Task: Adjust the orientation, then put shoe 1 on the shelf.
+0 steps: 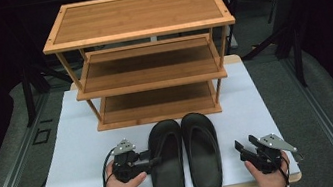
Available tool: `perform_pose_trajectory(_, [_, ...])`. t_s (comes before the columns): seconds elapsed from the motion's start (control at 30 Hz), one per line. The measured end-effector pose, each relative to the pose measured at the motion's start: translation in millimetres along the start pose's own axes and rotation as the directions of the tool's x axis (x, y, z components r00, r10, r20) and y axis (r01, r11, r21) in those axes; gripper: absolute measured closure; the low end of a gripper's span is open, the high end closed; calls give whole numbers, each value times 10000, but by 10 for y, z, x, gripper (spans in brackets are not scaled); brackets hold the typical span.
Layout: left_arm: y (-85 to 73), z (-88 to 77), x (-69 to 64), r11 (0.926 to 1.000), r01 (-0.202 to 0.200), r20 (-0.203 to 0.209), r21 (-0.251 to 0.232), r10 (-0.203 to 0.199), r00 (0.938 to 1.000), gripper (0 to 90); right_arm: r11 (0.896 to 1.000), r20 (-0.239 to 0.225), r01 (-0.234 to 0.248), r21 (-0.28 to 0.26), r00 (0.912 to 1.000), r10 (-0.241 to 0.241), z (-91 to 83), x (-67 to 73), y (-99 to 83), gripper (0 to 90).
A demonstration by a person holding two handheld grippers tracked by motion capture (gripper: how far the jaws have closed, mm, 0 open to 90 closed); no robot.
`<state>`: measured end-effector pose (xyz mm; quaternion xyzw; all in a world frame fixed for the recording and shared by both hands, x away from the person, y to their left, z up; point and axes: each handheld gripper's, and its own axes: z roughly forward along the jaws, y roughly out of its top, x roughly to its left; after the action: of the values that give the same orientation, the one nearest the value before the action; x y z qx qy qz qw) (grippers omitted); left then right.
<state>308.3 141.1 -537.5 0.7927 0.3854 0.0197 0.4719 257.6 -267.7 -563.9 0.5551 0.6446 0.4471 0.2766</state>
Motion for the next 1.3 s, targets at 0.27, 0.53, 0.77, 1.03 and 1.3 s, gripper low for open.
perform_pose_trajectory(0.27, [-53,83,40,9997,230,328,92,-233,9992,484,10000,-24,-12,38,10000,12,19,9,-4,403])
perform_pose_trajectory(0.53, [-60,52,74,9997,254,155,-26,-253,9996,623,9998,-182,101,163,9998,-98,104,63,7,403])
perform_pose_trajectory(0.77, [-78,-33,124,9992,345,-280,-223,-351,9990,673,9999,-23,86,129,10000,-86,58,48,-10,404])
perform_pose_trajectory(1.03, [-128,-180,150,9994,164,-777,-290,-186,9968,681,9998,33,-183,-93,9998,183,0,-48,-13,404])
perform_pose_trajectory(1.3, [-175,-242,218,9991,413,-405,-125,-417,9983,645,9999,-12,-106,-50,9999,106,-26,-24,-11,404])
